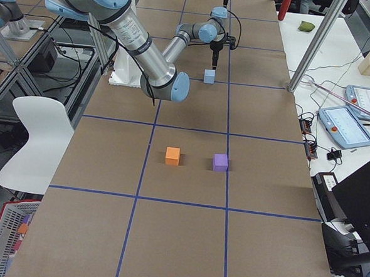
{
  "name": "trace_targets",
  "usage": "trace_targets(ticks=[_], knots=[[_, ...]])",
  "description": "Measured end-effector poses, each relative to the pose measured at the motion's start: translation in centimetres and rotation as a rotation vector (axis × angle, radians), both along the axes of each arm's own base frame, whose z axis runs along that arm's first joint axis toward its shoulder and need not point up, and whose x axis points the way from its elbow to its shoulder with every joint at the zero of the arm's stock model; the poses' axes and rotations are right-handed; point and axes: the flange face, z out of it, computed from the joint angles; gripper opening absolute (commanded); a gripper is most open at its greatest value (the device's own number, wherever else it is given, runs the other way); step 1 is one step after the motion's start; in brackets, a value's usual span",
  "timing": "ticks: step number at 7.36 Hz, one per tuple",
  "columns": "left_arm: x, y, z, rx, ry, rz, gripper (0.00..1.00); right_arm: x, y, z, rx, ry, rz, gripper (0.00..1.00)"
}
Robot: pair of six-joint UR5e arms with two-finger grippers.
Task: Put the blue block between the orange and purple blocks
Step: 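Close the right gripper on the light blue cube while the left arm withdraws, then carry the light blue cube with the right gripper toward the purple cube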
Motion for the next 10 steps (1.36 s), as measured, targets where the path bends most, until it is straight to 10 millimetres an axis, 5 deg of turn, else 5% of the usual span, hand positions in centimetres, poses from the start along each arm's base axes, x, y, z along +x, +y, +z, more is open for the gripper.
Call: trace_targets(ticks=[7, 8, 9, 10], knots=[[-1.4, -0.1, 1.4, 0.01, -0.016, 0.011, 1.0, -4.6, 0.3, 5.5, 0.048, 0.013, -0.063, 1.0], [-1.3, 0.0, 1.4, 0.01, -0.016, 0.012, 1.0, -4.9, 0.8, 6.0, 0.042, 0.016, -0.071, 0.68], [-1.2, 0.0, 1.4, 0.01, -0.016, 0.013, 1.0, -5.2, 1.2, 6.2, 0.025, 0.016, -0.064, 0.01], [-1.2, 0.0, 1.3, 0.01, -0.015, 0.014, 1.0, -5.1, 1.5, 5.9, -0.022, 0.006, -0.024, 0.0]])
